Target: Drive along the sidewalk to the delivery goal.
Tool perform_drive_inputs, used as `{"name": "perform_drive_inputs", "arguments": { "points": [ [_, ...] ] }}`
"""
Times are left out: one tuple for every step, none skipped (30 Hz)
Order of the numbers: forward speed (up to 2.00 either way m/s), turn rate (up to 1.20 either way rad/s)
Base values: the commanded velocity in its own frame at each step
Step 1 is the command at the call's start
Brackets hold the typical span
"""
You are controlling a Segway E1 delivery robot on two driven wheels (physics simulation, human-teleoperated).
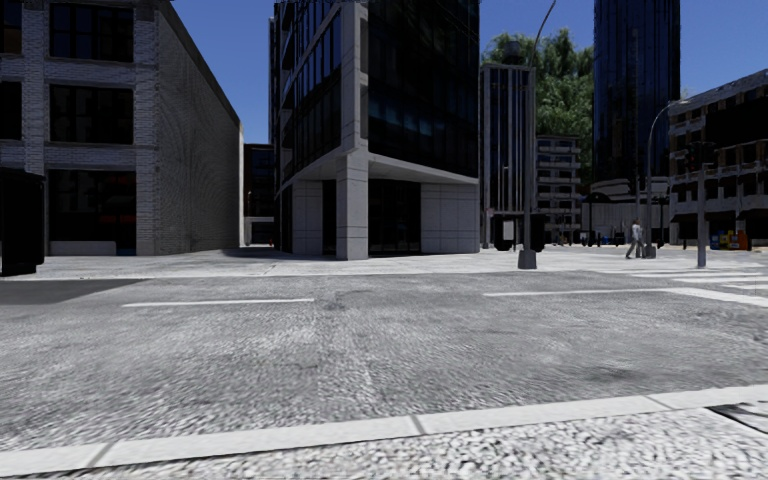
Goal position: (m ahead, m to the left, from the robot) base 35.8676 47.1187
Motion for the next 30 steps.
{"name": "perform_drive_inputs", "arguments": {
  "points": [
    [-0.43,-0.62],
    [-0.43,-0.63],
    [-0.43,-0.63],
    [-0.43,-0.64],
    [-0.43,-0.65],
    [-0.43,-0.66],
    [-0.43,-0.67],
    [-0.43,-0.67],
    [-0.43,-0.67],
    [-0.43,-0.67],
    [-0.43,-0.68],
    [-0.43,-0.69],
    [-0.43,-0.69],
    [-0.43,-0.71],
    [-0.43,-0.73],
    [-0.43,-0.74],
    [-0.43,-0.74],
    [-0.43,-0.74],
    [-0.43,-0.75],
    [-0.43,-0.75],
    [-0.43,-0.75],
    [-0.43,-0.75],
    [-0.41,-0.75],
    [-0.32,-0.75],
    [-0.26,-0.75],
    [-0.23,-0.75],
    [-0.23,-0.75],
    [-0.14,-0.62],
    [-0.02,0.00],
    [0.00,0.00]
  ]
}}
